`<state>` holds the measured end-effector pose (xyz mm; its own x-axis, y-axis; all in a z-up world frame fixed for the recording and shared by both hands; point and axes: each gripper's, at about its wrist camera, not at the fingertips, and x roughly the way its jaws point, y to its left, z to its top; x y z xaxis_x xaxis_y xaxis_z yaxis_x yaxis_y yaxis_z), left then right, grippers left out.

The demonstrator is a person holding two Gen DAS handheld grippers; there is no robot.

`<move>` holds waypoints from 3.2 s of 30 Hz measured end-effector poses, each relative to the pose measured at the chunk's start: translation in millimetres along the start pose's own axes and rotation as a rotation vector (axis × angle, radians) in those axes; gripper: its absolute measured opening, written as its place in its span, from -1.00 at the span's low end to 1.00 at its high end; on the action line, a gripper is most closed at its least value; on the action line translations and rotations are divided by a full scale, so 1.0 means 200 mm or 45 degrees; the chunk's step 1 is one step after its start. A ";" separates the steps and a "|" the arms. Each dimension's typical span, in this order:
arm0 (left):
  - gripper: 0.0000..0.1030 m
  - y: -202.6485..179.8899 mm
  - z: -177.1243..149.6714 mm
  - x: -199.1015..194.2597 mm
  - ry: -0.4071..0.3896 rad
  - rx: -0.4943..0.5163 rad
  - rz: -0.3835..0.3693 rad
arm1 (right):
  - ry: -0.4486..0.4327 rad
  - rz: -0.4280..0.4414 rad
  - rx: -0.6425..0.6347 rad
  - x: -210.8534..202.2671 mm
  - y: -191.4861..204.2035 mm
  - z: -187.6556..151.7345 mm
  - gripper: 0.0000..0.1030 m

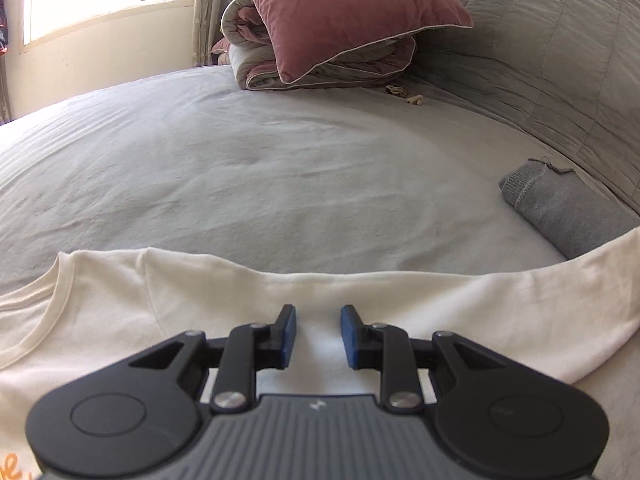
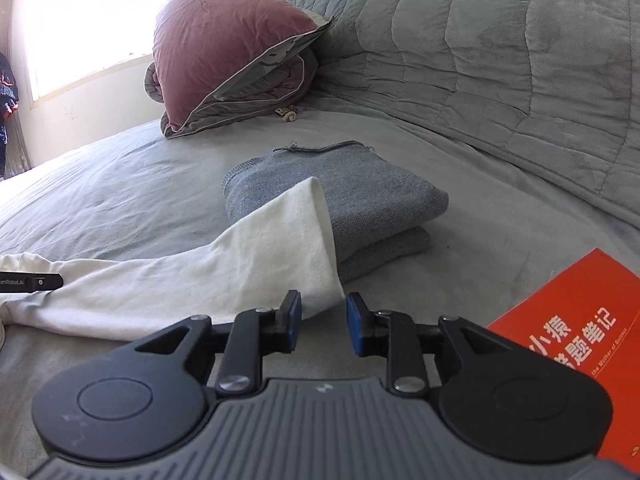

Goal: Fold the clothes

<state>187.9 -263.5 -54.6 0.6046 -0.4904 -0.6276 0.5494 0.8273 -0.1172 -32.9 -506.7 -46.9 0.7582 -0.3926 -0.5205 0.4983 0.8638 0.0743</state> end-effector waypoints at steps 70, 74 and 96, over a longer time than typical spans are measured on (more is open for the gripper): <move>-0.85 1.29 -0.51 -1.23 -0.234 -0.596 -0.072 | 0.189 0.980 -0.133 -0.52 2.06 0.05 0.21; -0.83 1.20 -0.50 -1.12 -0.084 -0.512 -0.079 | 0.213 1.013 -0.106 -0.46 2.04 0.04 0.02; -0.31 1.35 -0.53 -1.16 -0.059 -0.600 -0.051 | 0.515 1.380 -0.139 -0.04 2.21 -0.10 0.01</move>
<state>135.1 103.7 -21.4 0.6190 -0.5276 -0.5818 0.2577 0.8362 -0.4841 172.9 -115.8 -27.9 0.5655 0.6817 -0.4641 -0.3837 0.7156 0.5836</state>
